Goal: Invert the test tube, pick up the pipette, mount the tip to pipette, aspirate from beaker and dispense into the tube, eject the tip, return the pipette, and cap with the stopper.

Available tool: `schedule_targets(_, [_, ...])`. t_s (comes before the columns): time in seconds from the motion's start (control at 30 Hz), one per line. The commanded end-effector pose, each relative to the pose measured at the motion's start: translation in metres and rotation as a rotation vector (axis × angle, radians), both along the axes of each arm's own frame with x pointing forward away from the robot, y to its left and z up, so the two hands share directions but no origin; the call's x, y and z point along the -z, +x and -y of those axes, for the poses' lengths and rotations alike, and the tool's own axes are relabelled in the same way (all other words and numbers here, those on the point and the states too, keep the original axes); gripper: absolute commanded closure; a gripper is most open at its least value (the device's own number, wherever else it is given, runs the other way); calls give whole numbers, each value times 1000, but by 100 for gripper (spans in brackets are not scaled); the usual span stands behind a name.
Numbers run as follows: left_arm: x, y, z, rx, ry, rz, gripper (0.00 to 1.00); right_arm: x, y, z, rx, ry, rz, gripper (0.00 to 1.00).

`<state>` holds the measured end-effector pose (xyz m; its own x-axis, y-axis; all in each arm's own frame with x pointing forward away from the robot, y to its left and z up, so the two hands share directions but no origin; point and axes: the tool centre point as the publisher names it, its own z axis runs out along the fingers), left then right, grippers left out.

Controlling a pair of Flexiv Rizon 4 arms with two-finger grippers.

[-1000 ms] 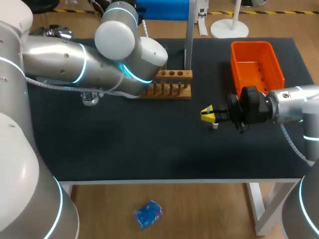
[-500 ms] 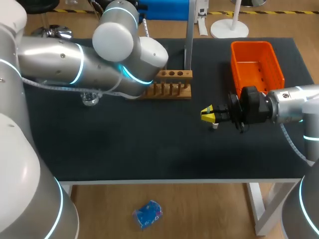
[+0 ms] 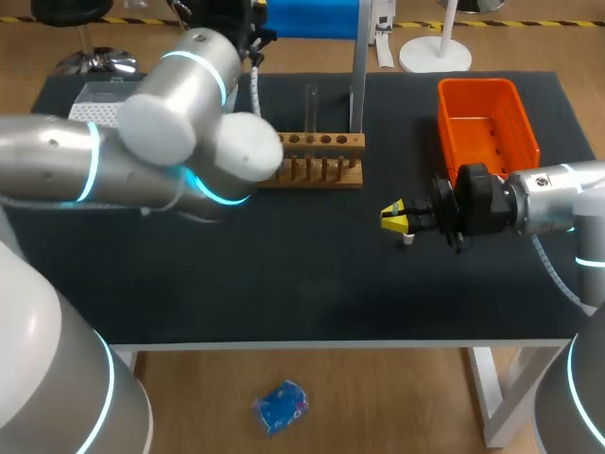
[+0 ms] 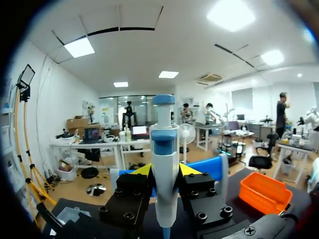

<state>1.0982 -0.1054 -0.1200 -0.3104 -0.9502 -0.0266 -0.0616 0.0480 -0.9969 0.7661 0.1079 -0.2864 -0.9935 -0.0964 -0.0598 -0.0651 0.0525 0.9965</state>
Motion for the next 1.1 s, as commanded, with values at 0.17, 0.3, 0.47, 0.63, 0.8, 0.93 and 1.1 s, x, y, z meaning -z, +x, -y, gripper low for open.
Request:
schedule_targets(0.17, [-19, -72, 1, 551, -14, -32, 100, -1, -1, 0, 1, -2, 1, 100])
schedule_targets(0.3, [-21, -94, 11, 671, 0, -31, 100, -1, -1, 0, 1, -2, 1, 100])
schedule_targets(0.47, [-17, -119, 26, 828, 6, -35, 100, -1, -1, 0, 1, -2, 1, 100])
schedule_targets(0.63, [-16, -141, 39, 904, -20, -38, 100, -1, -1, 0, 1, -2, 1, 100])
schedule_targets(0.8, [-20, -158, 48, 970, 13, 10, 100, -1, -1, 0, 1, -2, 1, 100])
schedule_targets(0.93, [-25, -171, 57, 985, 27, 17, 100, -1, -1, 0, 1, -2, 1, 100])
schedule_targets(1.1, [-27, -187, 71, 1007, 44, 11, 100, -1, -1, 0, 1, -2, 1, 100])
